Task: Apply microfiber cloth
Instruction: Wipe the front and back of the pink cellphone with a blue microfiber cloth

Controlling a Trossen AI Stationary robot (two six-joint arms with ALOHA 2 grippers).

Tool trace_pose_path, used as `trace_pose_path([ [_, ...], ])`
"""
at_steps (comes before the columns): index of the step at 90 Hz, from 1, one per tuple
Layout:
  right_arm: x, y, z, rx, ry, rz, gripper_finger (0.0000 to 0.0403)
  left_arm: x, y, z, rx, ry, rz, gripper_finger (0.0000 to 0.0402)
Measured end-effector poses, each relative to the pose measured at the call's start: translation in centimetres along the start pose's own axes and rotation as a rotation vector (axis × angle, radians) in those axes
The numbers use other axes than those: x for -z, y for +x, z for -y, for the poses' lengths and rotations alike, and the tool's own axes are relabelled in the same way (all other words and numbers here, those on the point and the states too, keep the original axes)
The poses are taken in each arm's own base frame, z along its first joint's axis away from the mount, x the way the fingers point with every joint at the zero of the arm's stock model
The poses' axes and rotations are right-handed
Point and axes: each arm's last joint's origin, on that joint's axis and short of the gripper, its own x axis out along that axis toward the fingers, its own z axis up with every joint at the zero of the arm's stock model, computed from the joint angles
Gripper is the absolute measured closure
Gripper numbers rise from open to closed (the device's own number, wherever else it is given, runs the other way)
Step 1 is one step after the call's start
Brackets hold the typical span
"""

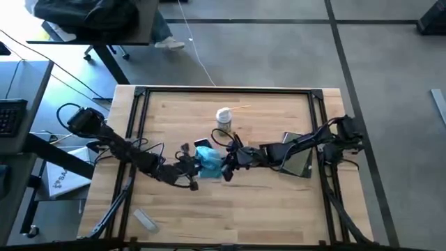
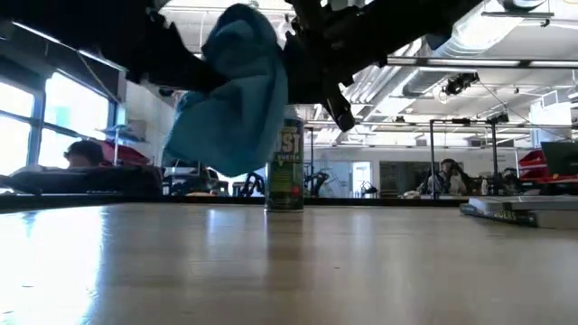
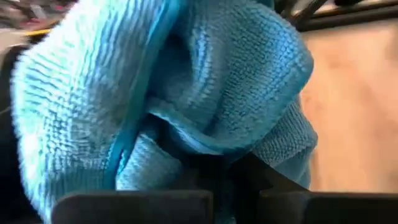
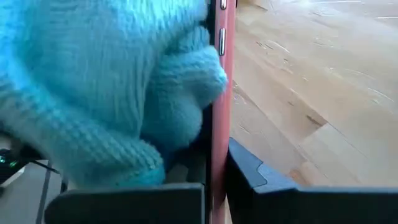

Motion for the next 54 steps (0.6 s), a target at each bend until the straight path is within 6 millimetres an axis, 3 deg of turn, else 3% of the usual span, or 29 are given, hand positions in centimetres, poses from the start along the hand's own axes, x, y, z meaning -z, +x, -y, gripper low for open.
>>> trace_pose_path([
  [27, 0.1, 0.0, -0.1, -0.029, 0.000, -0.024, 0.0402, -1.2, -2.2, -1.2, -0.405, 0.182, 0.023, 0.0399],
  [43, 0.1, 0.0, -0.1, -0.023, -0.005, -0.013, 0.0402, -1.5, -1.7, -1.7, -0.390, 0.277, -0.001, 0.0394],
  [54, -0.2, 0.0, -0.1, -0.013, -0.001, 0.019, 0.0402, -1.5, -0.9, -1.9, -0.253, 0.294, 0.008, 0.0393],
])
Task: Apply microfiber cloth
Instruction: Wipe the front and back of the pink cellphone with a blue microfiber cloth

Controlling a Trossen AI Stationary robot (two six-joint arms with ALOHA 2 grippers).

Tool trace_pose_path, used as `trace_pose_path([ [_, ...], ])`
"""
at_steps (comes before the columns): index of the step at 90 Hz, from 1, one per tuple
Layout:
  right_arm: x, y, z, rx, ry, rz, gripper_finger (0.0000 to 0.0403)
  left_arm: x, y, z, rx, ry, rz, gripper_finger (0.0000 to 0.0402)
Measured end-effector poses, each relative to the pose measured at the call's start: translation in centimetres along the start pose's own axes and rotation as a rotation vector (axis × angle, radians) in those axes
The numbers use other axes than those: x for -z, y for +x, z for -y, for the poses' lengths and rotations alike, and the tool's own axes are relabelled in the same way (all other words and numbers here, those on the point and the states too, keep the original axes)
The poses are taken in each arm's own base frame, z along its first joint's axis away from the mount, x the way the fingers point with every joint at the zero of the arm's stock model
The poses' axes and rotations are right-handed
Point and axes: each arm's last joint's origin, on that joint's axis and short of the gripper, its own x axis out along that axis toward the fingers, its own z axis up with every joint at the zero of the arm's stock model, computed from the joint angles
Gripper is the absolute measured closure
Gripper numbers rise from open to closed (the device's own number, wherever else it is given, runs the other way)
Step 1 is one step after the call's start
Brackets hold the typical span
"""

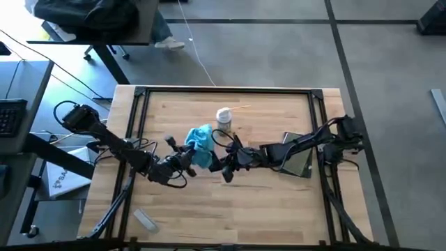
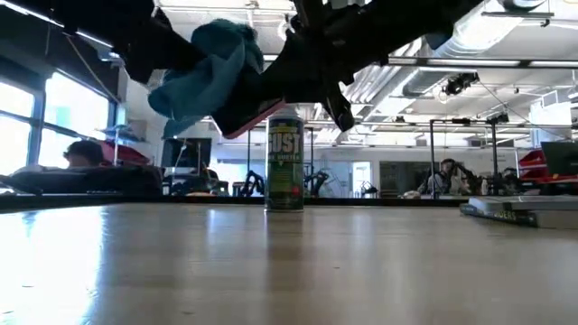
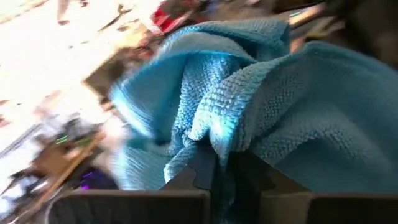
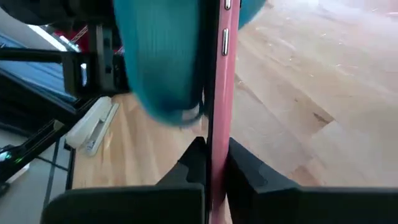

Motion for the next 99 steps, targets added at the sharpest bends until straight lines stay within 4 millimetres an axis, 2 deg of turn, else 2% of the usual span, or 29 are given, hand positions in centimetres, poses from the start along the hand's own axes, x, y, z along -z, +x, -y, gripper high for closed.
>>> trace_pose_path([
  [18, -1.2, 0.1, -0.2, -0.001, -0.027, 0.042, 0.0402, -0.2, 0.7, 0.4, 0.186, -0.094, 0.054, 0.0392],
  [27, -1.6, 0.2, -0.5, -0.026, -0.038, 0.051, 0.0402, -0.5, 0.7, 1.0, 0.296, -0.066, 0.119, 0.0392],
  [34, -1.8, 0.2, -0.6, -0.036, -0.047, 0.052, 0.0402, -0.9, 0.6, 1.6, 0.317, -0.024, 0.141, 0.0392],
  [45, -1.9, 0.2, -0.6, -0.049, -0.039, 0.053, 0.0402, -1.2, 0.7, 2.0, 0.223, 0.006, 0.112, 0.0392],
  [67, -1.7, 0.1, -0.9, -0.075, 0.004, 0.035, 0.0402, -2.4, 1.2, 1.3, 0.104, -0.020, 0.100, 0.0392],
  [84, -0.7, -0.1, -1.5, -0.118, 0.015, -0.046, 0.0402, -3.6, 0.0, 0.9, -0.007, 0.066, 0.104, 0.0392],
  [99, -0.4, -0.2, -1.9, -0.130, 0.014, -0.057, 0.0402, -3.2, -1.1, 0.7, -0.145, 0.173, 0.020, 0.0392],
])
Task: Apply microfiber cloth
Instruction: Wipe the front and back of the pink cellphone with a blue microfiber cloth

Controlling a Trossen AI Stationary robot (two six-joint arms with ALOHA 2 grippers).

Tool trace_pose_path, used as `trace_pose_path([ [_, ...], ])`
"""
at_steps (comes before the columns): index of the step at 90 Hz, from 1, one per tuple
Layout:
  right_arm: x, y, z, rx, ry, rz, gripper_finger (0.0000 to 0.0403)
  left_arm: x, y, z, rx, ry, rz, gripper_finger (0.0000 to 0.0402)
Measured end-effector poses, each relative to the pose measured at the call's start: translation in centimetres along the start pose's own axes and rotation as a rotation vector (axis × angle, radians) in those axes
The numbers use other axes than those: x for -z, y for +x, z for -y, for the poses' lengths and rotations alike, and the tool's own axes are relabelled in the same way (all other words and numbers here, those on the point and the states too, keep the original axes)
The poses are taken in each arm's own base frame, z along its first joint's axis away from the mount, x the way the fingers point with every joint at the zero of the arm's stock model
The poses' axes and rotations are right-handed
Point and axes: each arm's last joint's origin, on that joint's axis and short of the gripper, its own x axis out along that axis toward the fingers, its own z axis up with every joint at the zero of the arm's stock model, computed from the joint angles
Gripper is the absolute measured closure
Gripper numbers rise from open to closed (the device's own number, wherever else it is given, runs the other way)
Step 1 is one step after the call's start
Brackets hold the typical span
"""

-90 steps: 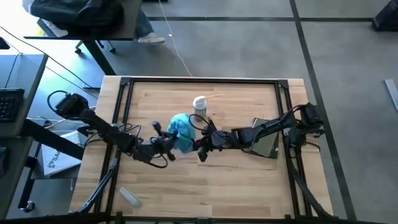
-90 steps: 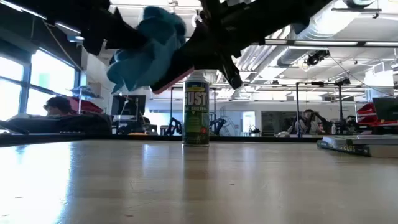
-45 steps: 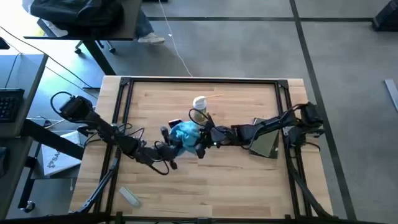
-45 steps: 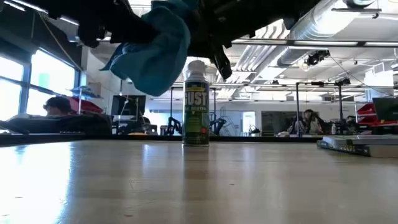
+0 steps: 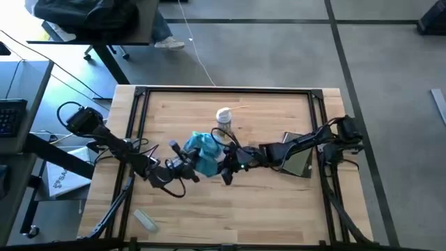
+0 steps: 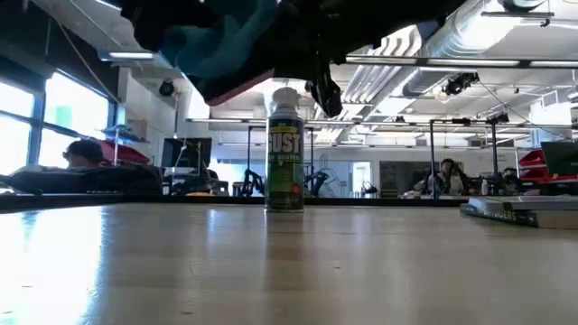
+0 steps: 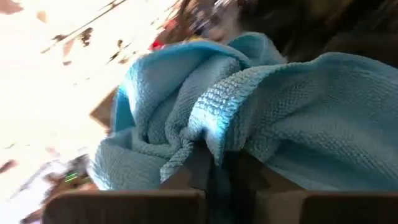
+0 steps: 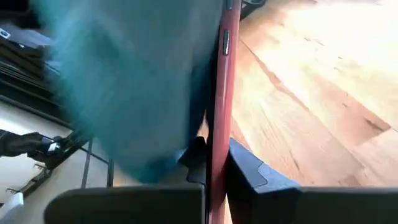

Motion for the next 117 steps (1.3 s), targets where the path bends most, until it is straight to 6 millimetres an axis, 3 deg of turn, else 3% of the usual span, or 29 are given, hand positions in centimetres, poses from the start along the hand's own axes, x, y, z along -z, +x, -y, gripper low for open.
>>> trace_pose_path([
  [19, 0.4, -0.1, -0.7, -0.048, -0.014, -0.015, 0.0402, 0.8, -1.4, -1.3, -0.085, -0.008, -0.059, 0.0392],
  [36, 0.3, -1.5, -2.1, -0.080, -0.043, -0.038, 0.0402, 1.9, -3.5, -4.0, -0.120, -0.086, -0.070, 0.0392],
  [52, -0.3, -4.7, -3.4, -0.013, -0.091, -0.065, 0.0402, 3.8, -5.0, -5.6, -0.073, -0.374, -0.010, 0.0392],
  [71, -1.3, -7.2, -4.7, 0.064, -0.196, 0.073, 0.0402, 6.7, -5.1, -4.1, 0.207, -0.746, 0.111, 0.0392],
  [94, -1.7, -5.9, -4.2, 0.085, -0.231, 0.146, 0.0402, 8.6, -4.2, -1.8, 0.555, -0.908, 0.077, 0.0392],
  [117, 0.7, -2.6, -2.4, 0.134, -0.198, 0.054, 0.0402, 8.8, -3.7, -1.5, 0.608, -0.938, 0.048, 0.0382],
])
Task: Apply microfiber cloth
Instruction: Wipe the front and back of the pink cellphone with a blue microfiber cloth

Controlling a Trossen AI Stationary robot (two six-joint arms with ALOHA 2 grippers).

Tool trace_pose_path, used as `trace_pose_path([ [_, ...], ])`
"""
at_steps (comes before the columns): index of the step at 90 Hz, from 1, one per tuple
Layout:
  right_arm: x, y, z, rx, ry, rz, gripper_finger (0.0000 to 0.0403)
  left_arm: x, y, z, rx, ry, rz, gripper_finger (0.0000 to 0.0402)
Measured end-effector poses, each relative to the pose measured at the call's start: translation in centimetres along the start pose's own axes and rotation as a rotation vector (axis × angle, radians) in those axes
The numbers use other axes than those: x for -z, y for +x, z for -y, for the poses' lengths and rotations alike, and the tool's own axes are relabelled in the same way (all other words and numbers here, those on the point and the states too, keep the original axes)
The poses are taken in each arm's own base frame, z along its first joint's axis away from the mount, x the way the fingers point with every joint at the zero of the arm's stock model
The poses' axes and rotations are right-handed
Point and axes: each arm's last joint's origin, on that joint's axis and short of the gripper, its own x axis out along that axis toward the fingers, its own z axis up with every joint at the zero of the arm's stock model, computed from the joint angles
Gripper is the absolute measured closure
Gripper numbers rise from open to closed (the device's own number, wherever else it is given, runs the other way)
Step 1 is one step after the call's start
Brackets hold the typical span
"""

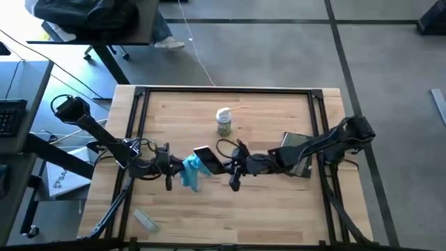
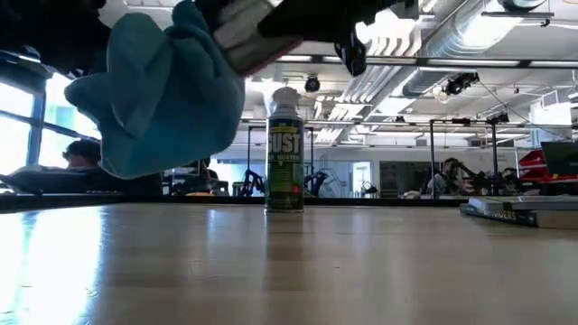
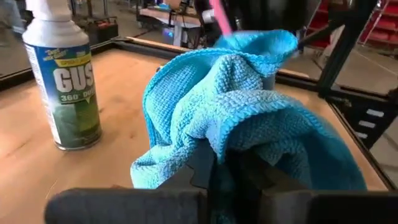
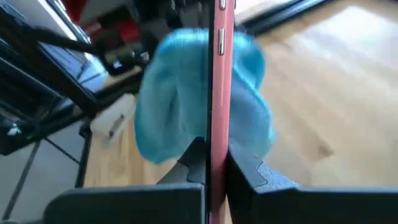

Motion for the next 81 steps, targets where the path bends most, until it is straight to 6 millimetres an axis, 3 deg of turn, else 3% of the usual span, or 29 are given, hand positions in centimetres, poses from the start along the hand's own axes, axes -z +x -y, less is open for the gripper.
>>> trace_pose_path([
  [11, 1.3, 0.9, 0.4, 0.020, 0.009, -0.058, 0.0402, 0.4, 0.1, -0.2, 0.001, -0.027, -0.041, 0.0367],
  [28, 1.1, 0.4, 0.5, 0.043, -0.003, -0.085, 0.0402, 1.5, -0.2, -0.6, 0.073, -0.070, -0.213, 0.0321],
  [44, 0.6, -0.7, 0.7, 0.065, -0.017, -0.113, 0.0402, 0.3, -0.8, -0.2, 0.159, -0.027, -0.382, 0.0282],
  [64, 0.3, -1.0, 0.9, 0.079, -0.031, -0.103, 0.0402, -2.6, -1.0, 0.2, 0.092, 0.158, -0.246, 0.0268],
  [81, 0.3, -0.9, 0.9, 0.080, -0.029, -0.102, 0.0402, -2.1, 0.0, 0.3, 0.027, 0.245, -0.226, 0.0268],
])
